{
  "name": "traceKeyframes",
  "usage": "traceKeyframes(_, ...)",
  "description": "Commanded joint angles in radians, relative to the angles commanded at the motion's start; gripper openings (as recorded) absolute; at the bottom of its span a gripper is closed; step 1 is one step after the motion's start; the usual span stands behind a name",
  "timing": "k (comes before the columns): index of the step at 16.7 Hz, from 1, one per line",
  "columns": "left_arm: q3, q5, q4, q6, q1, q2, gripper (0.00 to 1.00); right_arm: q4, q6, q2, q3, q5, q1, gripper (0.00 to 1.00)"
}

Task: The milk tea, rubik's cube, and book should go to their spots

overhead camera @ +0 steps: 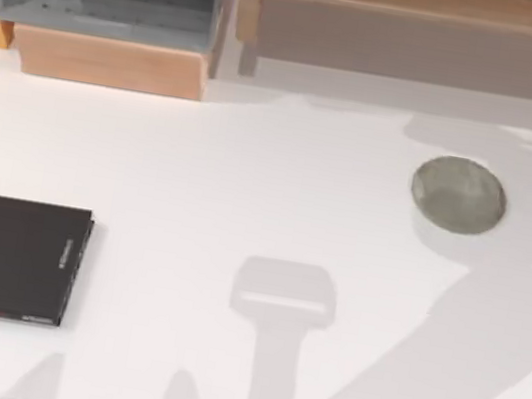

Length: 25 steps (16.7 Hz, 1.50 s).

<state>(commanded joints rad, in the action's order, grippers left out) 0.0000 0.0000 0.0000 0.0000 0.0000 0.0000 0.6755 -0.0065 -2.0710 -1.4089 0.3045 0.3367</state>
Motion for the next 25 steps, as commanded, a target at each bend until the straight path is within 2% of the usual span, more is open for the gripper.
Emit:
traceKeyframes(9,0.0,0.0,0.0,0.0,0.0,0.0,1.0,0.069,0.012,0.217,0.277,0.069,0.077,0.0)
traceKeyframes(16,0.0,0.0,0.0,0.0,0.0,0.0,1.0,0.079,0.016,0.232,0.302,0.068,0.073,0.0)
traceKeyframes(20,0.0,0.0,0.0,0.0,0.0,0.0,1.0,0.195,0.002,0.288,0.404,-0.019,0.009,0.0)
traceKeyframes(25,0.0,0.0,0.0,0.0,0.0,0.0,1.0,0.398,-0.013,0.317,0.579,-0.265,-0.239,0.0)
